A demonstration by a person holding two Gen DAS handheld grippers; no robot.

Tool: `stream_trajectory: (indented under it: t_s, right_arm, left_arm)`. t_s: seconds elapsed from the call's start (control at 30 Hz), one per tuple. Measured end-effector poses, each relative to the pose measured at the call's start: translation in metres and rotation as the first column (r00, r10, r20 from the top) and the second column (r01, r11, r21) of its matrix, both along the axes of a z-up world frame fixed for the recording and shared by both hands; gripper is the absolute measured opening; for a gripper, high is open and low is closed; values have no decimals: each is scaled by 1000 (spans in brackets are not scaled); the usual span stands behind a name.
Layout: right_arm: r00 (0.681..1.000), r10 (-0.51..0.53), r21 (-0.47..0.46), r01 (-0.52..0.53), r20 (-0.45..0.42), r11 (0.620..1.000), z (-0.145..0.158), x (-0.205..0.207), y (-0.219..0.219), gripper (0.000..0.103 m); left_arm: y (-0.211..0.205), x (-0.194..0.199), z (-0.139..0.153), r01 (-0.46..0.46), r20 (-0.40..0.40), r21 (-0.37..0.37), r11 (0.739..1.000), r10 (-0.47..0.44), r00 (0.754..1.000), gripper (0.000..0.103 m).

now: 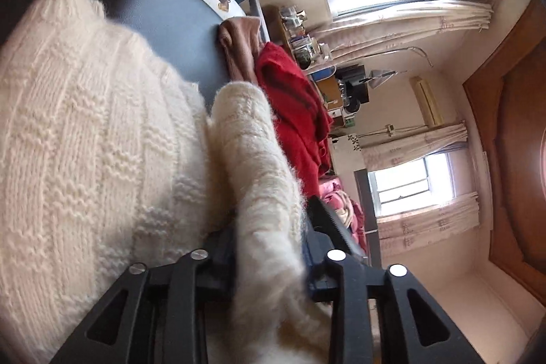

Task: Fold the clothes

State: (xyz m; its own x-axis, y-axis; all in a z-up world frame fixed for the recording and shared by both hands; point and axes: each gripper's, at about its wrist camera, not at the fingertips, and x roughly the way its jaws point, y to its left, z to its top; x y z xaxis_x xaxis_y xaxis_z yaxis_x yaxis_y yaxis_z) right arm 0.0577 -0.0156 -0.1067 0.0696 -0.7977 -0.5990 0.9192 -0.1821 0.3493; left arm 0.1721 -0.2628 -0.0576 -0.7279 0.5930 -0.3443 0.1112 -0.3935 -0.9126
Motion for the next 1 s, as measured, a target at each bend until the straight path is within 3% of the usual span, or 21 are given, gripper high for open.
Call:
stream_trajectory:
  t_s: [0.07,0.13,0.2,0.3,0.43,0.5,0.63,0.73,0.83,0.9,0.93,0.97,1.0]
  right_arm:
    - [999,15,45,-14,-28,999,7,4,2,103]
    - [998,30,90,-25,-52,996,13,8,6,103]
    - [999,30,143,-24,-42,989,21,10,21,103]
    - [998,44,182,-36,-40,983,33,17,49,103]
    - [994,103,131,-106,33,986,48,31,45,103]
    - [989,133,104,-140,67,985,55,39,43,103]
    - [971,196,46,-204,134,978,70,53,38,103]
    - [952,236,0,-241,195,971,73,61,24,103]
    - [896,301,-11,-315,326,949,53,73,13,103]
    - [907,255,81,-298,336,951,27,72,23,103]
    - [905,216,80,-261,367,962,18,66,35,99]
    - [900,176,79,-225,398,971,9,60,48,87]
    - [896,135,79,-185,423,980,4,54,59,84]
  left_arm:
    - [-5,13,13,-10,-43,25,1000,11,999,58]
    - [-12,18,27,-22,-93,47,999,26,995,63]
    - [-24,22,34,-52,-124,66,996,60,991,63]
    - [-39,21,39,-148,-120,38,988,152,981,64]
    - [-61,47,14,-259,-53,-29,965,258,965,64]
    - [-61,59,-1,-270,-36,-55,961,269,963,64]
    - [-50,63,-10,-243,-65,-91,966,238,969,64]
    - [-28,51,-10,-183,-91,-178,967,169,981,64]
    - [-9,33,-16,-135,-88,-259,956,116,989,63]
    - [-2,31,-25,-109,-68,-299,948,92,993,59]
    - [1,31,-28,-97,-61,-314,944,81,995,56]
    - [4,31,-28,-87,-60,-326,941,71,996,56]
    - [8,31,-27,-78,-58,-343,936,61,996,56]
